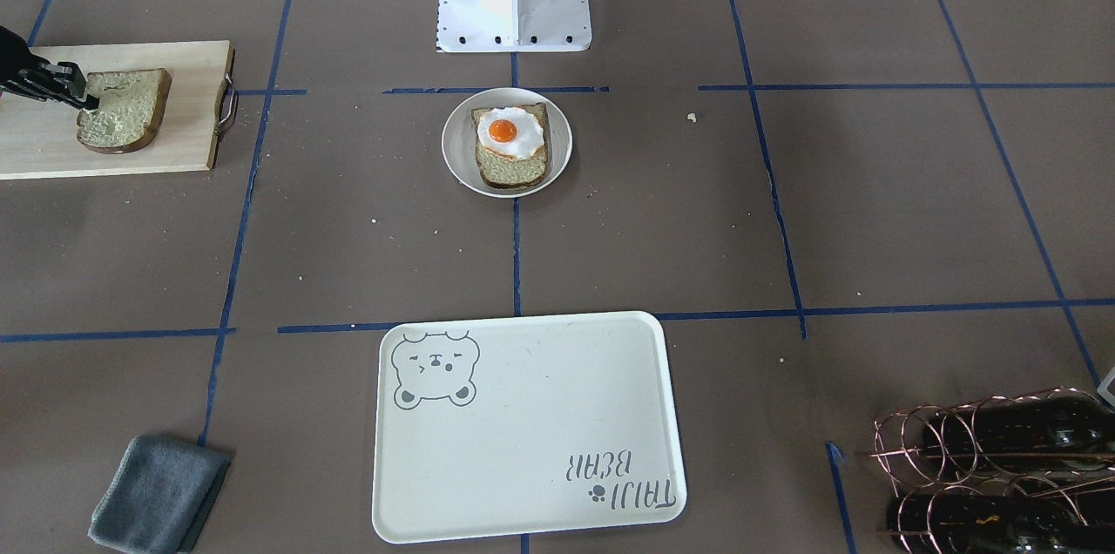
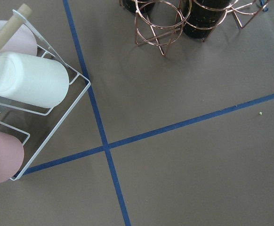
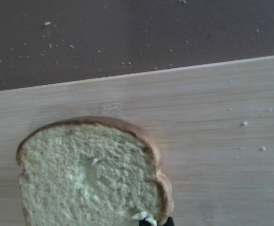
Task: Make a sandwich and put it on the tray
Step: 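Close the right gripper on the edge of the bread slice, then lift the bread slice with the right gripper and carry it over the plate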
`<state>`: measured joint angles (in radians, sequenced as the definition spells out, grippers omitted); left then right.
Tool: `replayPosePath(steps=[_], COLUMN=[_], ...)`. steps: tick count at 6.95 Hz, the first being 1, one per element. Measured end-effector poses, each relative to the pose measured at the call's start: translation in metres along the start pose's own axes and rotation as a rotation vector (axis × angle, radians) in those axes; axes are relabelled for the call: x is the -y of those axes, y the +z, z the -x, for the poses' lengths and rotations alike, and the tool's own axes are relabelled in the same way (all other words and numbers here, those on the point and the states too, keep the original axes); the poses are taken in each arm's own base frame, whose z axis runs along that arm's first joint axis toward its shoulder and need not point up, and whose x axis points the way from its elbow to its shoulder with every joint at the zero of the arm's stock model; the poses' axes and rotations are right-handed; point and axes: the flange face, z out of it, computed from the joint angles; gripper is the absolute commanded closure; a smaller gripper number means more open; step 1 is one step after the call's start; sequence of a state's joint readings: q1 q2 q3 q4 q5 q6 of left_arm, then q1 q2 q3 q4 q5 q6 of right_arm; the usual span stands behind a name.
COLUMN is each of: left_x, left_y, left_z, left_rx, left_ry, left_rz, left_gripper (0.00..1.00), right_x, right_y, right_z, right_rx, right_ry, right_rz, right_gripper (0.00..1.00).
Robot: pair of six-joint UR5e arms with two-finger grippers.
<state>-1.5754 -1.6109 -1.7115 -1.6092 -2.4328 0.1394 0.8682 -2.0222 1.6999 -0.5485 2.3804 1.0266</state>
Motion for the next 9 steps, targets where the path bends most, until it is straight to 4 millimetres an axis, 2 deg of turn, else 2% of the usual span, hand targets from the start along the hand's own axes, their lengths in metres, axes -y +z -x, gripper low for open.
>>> replayPosePath(steps=[2, 3, 4, 5, 6, 7, 8, 9], left_x=[-0.001, -0.001, -0.001, -0.001, -0.001, -0.002, -0.002, -0.002], left_y=[0.001, 0.001, 0.001, 0.001, 0.001, 0.001, 0.001, 0.001], left_z=[0.0, 0.001, 0.001, 0.001, 0.001, 0.001, 0.001, 0.001], left_rx=[0.0, 0.0, 0.0, 0.0, 0.0, -0.001, -0.002, -0.002], left_ry=[0.0, 0.001, 0.002, 0.002, 0.002, 0.002, 0.002, 0.002], left_rz=[0.001, 0.001, 0.001, 0.001, 0.002, 0.002, 0.002, 0.001], left_gripper=[0.0, 0.0, 0.0, 0.0, 0.0, 0.0, 0.0, 0.0], right_x=[-0.005, -0.007, -0.003, 0.008, 0.03, 0.058, 0.087, 0.107], right_y=[-0.009, -0.015, -0.02, -0.023, -0.024, -0.022, -0.017, -0.011], right_z=[0.013, 0.025, 0.047, 0.076, 0.115, 0.166, 0.225, 0.284], right_rx=[0.068, 0.123, 0.2, 0.271, 0.331, 0.382, 0.408, 0.412], right_ry=[-0.039, -0.045, -0.028, -0.009, 0.009, 0.031, 0.065, 0.103], right_rz=[0.0, -0.01, -0.018, -0.021, -0.025, -0.022, -0.005, 0.019], right_gripper=[1.0, 1.0, 1.0, 1.0, 1.0, 1.0, 1.0, 1.0])
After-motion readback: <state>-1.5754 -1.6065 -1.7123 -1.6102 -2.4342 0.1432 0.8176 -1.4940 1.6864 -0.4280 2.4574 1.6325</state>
